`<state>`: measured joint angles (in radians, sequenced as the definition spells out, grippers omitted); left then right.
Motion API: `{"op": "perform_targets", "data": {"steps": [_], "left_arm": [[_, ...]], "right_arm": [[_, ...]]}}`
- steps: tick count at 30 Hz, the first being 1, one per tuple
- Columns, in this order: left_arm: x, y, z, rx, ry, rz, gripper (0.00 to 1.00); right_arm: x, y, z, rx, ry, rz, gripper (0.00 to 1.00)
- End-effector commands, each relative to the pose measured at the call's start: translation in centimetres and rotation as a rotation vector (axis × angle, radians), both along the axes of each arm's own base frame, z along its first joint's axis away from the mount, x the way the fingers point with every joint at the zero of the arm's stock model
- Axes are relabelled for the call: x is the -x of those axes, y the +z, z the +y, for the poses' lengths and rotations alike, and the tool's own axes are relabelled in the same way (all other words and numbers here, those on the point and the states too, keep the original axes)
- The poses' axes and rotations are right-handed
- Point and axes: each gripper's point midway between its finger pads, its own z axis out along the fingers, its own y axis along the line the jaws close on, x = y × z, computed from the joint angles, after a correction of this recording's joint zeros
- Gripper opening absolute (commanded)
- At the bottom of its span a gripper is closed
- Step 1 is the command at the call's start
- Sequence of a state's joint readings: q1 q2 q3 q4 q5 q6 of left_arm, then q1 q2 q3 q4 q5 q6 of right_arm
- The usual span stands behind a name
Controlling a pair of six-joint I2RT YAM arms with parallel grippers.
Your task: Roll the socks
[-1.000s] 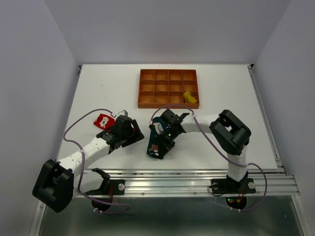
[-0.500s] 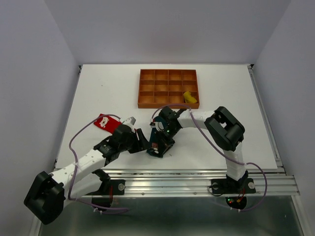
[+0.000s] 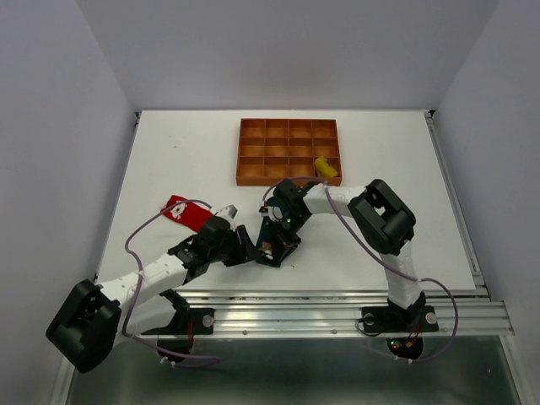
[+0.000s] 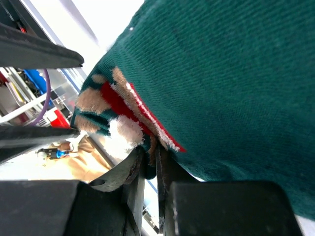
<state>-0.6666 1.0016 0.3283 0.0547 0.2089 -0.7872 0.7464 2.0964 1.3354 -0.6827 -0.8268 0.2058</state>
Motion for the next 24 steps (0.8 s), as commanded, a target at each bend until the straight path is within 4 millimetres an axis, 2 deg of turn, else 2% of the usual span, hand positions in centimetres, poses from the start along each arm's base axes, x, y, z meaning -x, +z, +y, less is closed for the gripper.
{"op": "perform_targets", "data": {"steps": [1, 4, 8, 11, 14, 18, 21, 22, 24], "left_arm": [[-1.4, 1.7, -1.5, 0.030, -0.047, -0.072, 0.55], [-1.5, 1.5, -1.9, 0.027, -0.063, -0.068, 0.55], [-1.8, 2.0, -2.7, 0.057, -0.087, -0.078, 0.49], [-1.8, 1.9, -2.9, 0.058, -0.093, -0.075, 0.38], [-1.9, 1.3, -3.0, 0.040, -0.100, -0.060, 0.18], [-2.0, 0.2, -2.9, 0.011, -0.095, -0.030, 0.00], [-2.4, -0.3, -2.8, -0.014, -0.075, -0.012, 0.00], [-2.5, -1.0, -2.3, -0.049, -0.052, 0.011, 0.00], [-3.1, -0.9, -2.1, -0.075, -0.002, 0.046, 0.00]], "right_arm": [[-0.6, -0.5, -0.1, 0.027, 0.003, -0.009, 0.09], [-0.7, -0.6, -0.1, 0.028, 0.006, -0.006, 0.09], [-0.8, -1.0, -0.2, 0.045, 0.006, -0.007, 0.09], [-1.0, -1.1, -0.2, 0.051, 0.005, -0.014, 0.09], [-1.1, -1.0, -0.1, 0.056, 0.004, -0.018, 0.10], [-1.4, -0.8, 0.1, 0.049, 0.008, -0.031, 0.11], [-1.8, -0.2, 0.2, 0.042, 0.010, -0.057, 0.19], [-2.0, 0.0, 0.3, 0.039, 0.012, -0.073, 0.27], [-2.7, 0.6, 0.3, 0.033, 0.017, -0.122, 0.30]]}}
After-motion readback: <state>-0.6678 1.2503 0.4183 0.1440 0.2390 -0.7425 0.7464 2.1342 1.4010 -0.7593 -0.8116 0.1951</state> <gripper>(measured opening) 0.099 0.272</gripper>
